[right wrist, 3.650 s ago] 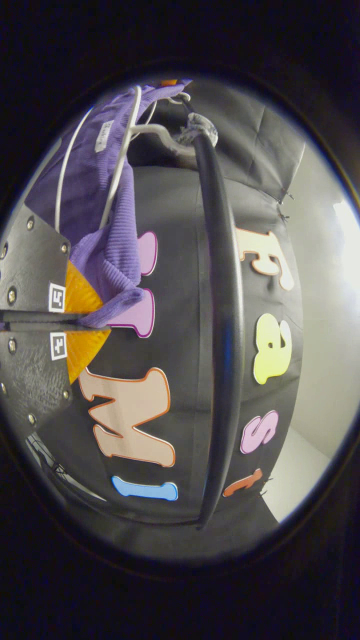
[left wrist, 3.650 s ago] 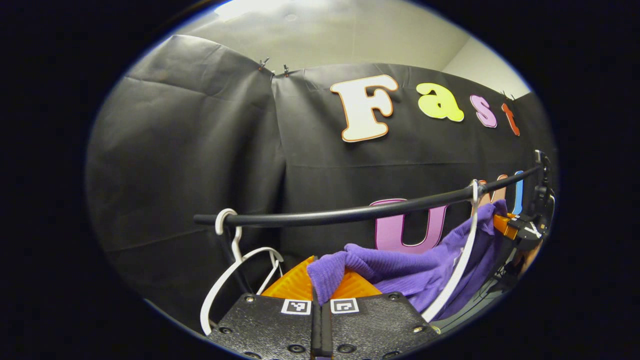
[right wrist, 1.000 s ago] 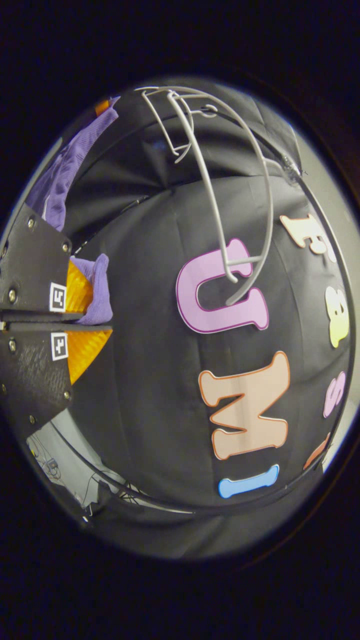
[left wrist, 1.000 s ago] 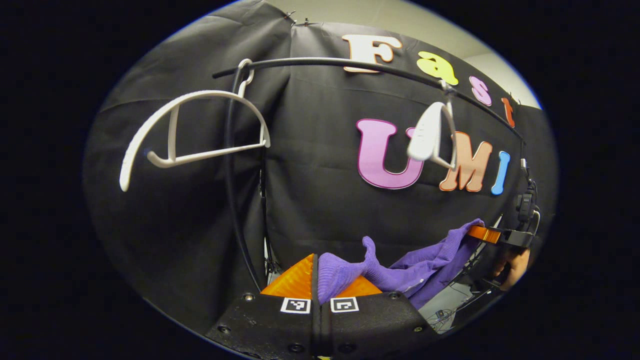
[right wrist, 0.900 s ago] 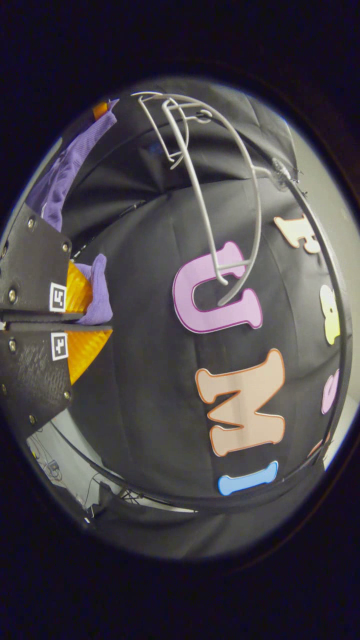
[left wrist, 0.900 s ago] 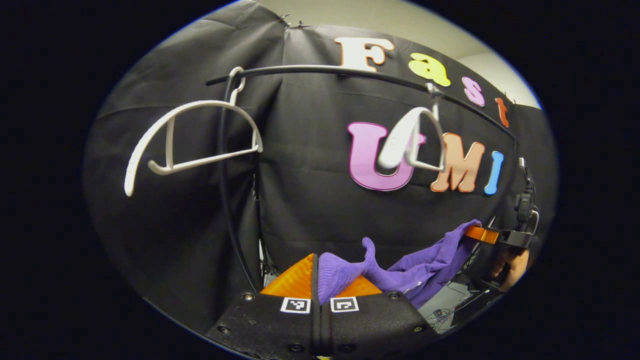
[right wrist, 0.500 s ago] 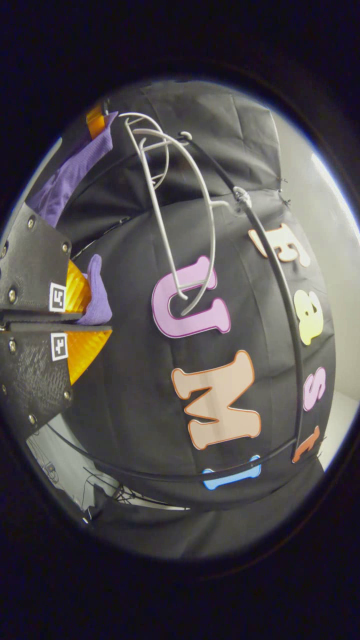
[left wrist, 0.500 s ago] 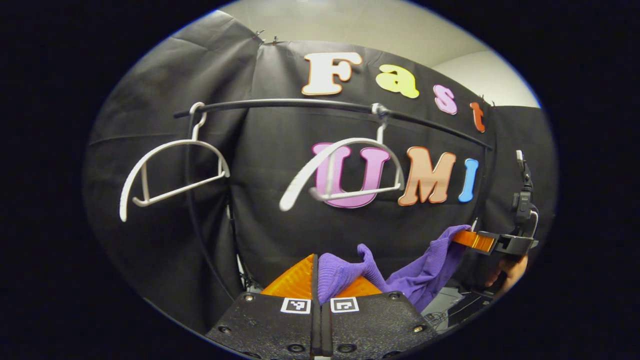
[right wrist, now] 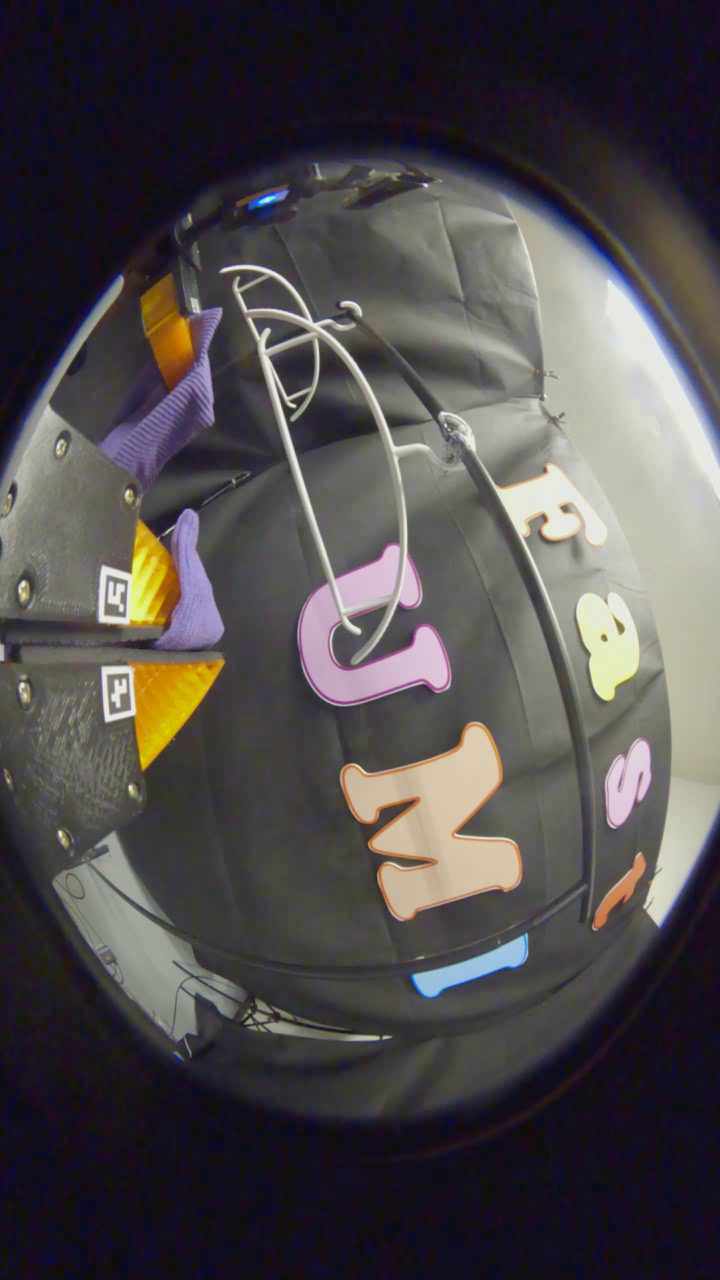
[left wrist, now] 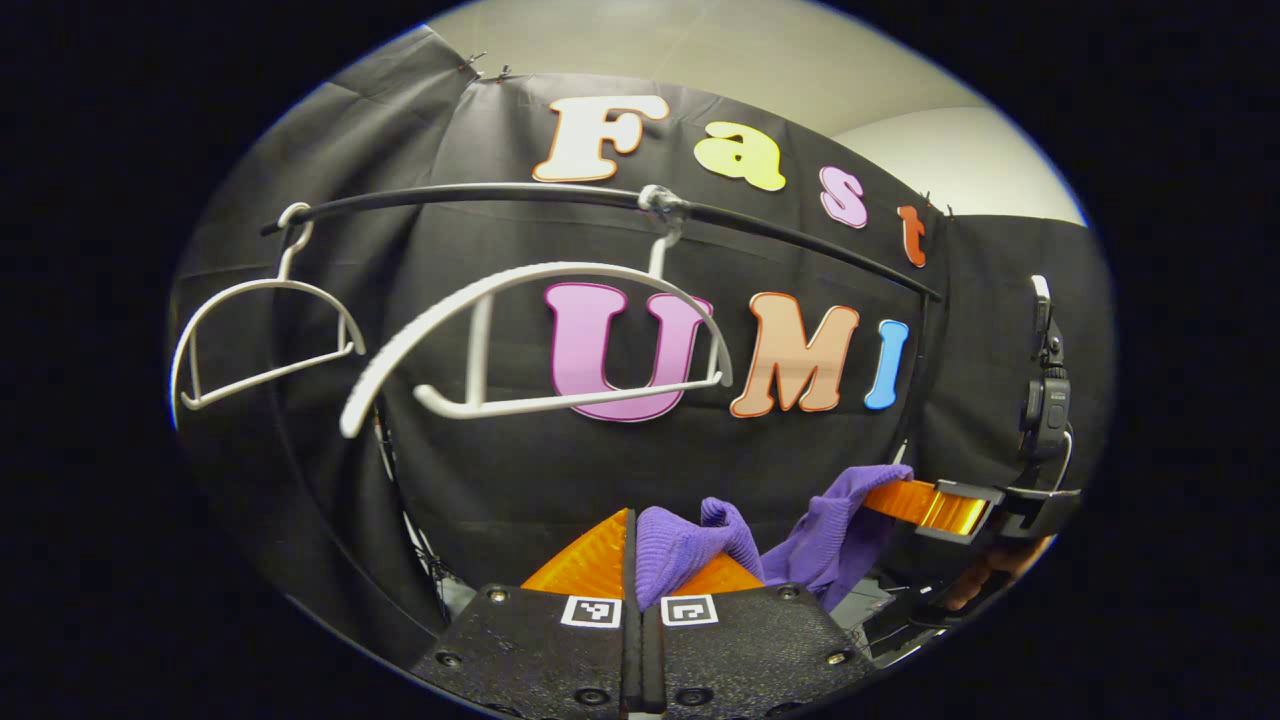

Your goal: Grasp the clothes on the hanger with both hands and then place them into the laundry hamper below.

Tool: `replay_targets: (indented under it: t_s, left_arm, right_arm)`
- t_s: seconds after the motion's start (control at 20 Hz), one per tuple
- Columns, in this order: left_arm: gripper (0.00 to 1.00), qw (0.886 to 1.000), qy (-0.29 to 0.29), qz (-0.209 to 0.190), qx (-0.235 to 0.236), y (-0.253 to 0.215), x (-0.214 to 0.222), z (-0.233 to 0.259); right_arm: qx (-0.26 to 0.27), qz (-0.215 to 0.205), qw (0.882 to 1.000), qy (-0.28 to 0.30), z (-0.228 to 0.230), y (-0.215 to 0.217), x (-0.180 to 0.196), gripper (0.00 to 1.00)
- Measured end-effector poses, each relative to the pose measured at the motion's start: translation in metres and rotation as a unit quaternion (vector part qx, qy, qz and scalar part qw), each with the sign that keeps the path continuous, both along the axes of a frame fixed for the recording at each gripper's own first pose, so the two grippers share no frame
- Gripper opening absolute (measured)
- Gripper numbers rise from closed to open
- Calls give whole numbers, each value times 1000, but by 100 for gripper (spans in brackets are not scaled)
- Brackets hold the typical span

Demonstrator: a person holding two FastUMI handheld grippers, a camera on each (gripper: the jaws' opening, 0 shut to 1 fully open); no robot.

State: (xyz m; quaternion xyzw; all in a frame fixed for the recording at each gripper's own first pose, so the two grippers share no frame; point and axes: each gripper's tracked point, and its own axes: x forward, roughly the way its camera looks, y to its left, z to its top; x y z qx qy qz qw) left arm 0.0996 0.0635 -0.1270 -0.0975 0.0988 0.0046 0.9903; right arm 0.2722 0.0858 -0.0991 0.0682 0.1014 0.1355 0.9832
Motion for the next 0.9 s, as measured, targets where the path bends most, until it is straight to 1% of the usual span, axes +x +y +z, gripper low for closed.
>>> replay_targets:
  t_s: [0.2,0.4,0.45,0.5,0.55,0.75,0.85,0.9]
  left_arm:
    - [0,1000,-4,-16,15,-20,32,-13]
    - [0,999,19,-19,18,-31,63,-55]
    - [1,999,28,-17,21,-31,70,-68]
    - [1,999,40,-16,21,-32,76,-84]
    - [1,998,53,-16,22,-32,82,-99]
    - [1,994,103,-11,28,-28,97,-173]
    - [1,991,132,-10,30,-29,99,-211]
    - [1,989,146,-10,30,-30,101,-231]
  right_arm:
    - [-4,0,1000,11,-13,5,13,1]
    - [-26,-7,999,43,-53,1,32,1]
    - [-26,-13,998,55,-67,-2,37,5]
    - [-26,-18,997,66,-80,-4,42,1]
    - [-29,-23,996,83,-100,-2,47,1]
    - [-25,-56,988,141,-163,-21,56,1]
    - [-33,-67,983,168,-195,-28,66,1]
    - [-37,-71,980,182,-212,-34,64,1]
